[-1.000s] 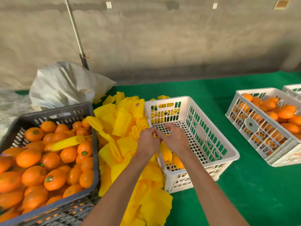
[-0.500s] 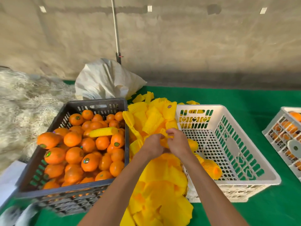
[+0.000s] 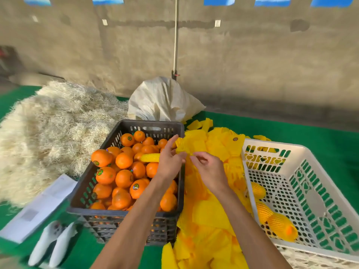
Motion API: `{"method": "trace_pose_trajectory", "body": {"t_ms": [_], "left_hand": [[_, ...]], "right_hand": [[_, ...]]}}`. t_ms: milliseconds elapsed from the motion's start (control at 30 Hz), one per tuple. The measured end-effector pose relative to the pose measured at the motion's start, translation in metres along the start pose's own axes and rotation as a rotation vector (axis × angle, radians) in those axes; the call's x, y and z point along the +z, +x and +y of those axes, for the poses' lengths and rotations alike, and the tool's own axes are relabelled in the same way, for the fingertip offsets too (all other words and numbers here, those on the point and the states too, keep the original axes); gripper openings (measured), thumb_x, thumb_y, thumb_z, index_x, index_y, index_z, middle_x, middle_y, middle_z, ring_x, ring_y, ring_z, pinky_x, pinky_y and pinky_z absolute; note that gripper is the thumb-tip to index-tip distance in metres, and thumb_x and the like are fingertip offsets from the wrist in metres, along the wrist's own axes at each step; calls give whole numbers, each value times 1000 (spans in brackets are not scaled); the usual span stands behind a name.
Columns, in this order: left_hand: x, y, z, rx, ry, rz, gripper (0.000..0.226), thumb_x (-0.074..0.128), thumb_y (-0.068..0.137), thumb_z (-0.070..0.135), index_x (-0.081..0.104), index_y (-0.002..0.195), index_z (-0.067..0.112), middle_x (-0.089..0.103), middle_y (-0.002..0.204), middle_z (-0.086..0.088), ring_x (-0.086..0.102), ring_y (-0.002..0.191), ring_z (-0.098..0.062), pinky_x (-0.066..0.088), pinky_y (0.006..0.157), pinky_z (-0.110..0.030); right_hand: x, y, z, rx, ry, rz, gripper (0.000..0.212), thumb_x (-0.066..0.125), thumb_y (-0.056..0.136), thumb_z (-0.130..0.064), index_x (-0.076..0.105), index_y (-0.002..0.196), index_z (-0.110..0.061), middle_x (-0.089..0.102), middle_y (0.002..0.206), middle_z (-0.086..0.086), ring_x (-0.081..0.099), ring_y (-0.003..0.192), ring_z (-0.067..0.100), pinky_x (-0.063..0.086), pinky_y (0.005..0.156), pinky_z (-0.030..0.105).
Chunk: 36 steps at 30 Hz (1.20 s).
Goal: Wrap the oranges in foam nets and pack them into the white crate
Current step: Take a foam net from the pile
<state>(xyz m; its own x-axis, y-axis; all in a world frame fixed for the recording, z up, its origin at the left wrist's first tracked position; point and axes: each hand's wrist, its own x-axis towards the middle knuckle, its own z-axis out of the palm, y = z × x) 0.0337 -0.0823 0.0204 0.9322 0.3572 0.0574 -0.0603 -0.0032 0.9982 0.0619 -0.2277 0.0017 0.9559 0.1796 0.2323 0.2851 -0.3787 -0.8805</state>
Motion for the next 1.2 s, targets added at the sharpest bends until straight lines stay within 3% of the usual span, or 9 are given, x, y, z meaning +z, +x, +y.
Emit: {"method": "trace_pose_trajectory", "body": {"t_ms": [133, 233, 400, 467, 567, 700, 900, 1100, 1200], "left_hand": [[-26, -8, 0, 39, 133, 59, 51, 56, 98, -4, 58, 144, 18, 63, 135, -7, 59, 128, -27, 55, 73, -19], [-44, -14, -3, 93, 313, 43, 39, 58, 101, 2, 66, 136, 15, 66, 135, -6, 62, 121, -22, 54, 96, -31], [-75, -14, -16, -94, 454, -144, 63, 75, 95, 23, 48, 152, 22, 52, 152, -3, 49, 140, -24, 48, 110, -42], [-82, -13, -26, -158, 423, -339, 80, 81, 90, 31, 38, 158, 32, 38, 162, 7, 35, 149, -17, 39, 115, -32], [-80, -4, -49, -121, 490, -478, 90, 78, 87, 8, 31, 160, 34, 31, 165, 9, 32, 149, -14, 41, 101, -15], [-61, 12, -70, -17, 678, -354, 85, 72, 83, -5, 38, 157, 20, 37, 162, -7, 32, 151, -26, 34, 120, -46], [-53, 25, -73, 4, 737, -138, 67, 81, 87, 19, 52, 147, 19, 57, 144, -8, 55, 131, -28, 50, 105, -42], [-95, -1, -36, -42, 342, -85, 64, 88, 73, 59, 67, 128, 34, 73, 112, 2, 74, 90, -16, 59, 68, -29], [-100, -12, -17, -146, -34, -209, 48, 90, 71, 57, 76, 115, 43, 73, 125, 8, 71, 111, -11, 62, 85, -36]], "right_hand": [[32, 0, -12, -47, -89, -27, 25, 67, 95, -30, 67, 119, -23, 69, 105, -10, 67, 97, 10, 56, 81, 24], [49, 1, -18, -106, -239, -25, 26, 69, 94, -27, 65, 118, -21, 67, 113, -2, 62, 106, 16, 54, 88, 33], [59, 6, -23, -60, -250, 70, 25, 67, 95, -20, 67, 119, -13, 68, 117, 5, 61, 111, 23, 49, 87, 32], [61, 6, -23, -61, -260, 83, 23, 66, 95, -21, 66, 116, -14, 67, 115, 4, 60, 109, 21, 47, 84, 29], [59, 8, -20, -77, -262, 89, 21, 67, 95, -22, 66, 113, -12, 66, 113, 4, 60, 106, 20, 42, 80, 23], [57, 12, -17, -66, -291, 78, 21, 66, 95, -23, 67, 114, -13, 65, 112, 2, 59, 105, 18, 41, 80, 21], [49, 18, -13, -41, -314, 100, 24, 64, 97, -23, 66, 118, -11, 65, 115, 3, 60, 107, 18, 39, 80, 18], [42, 29, -7, -4, -353, 116, 27, 61, 99, -22, 63, 123, -10, 64, 120, 6, 59, 109, 19, 39, 77, 18], [44, 29, -10, -18, -356, 121, 26, 61, 99, -21, 63, 123, -9, 63, 120, 7, 59, 109, 20, 39, 78, 18]]}}
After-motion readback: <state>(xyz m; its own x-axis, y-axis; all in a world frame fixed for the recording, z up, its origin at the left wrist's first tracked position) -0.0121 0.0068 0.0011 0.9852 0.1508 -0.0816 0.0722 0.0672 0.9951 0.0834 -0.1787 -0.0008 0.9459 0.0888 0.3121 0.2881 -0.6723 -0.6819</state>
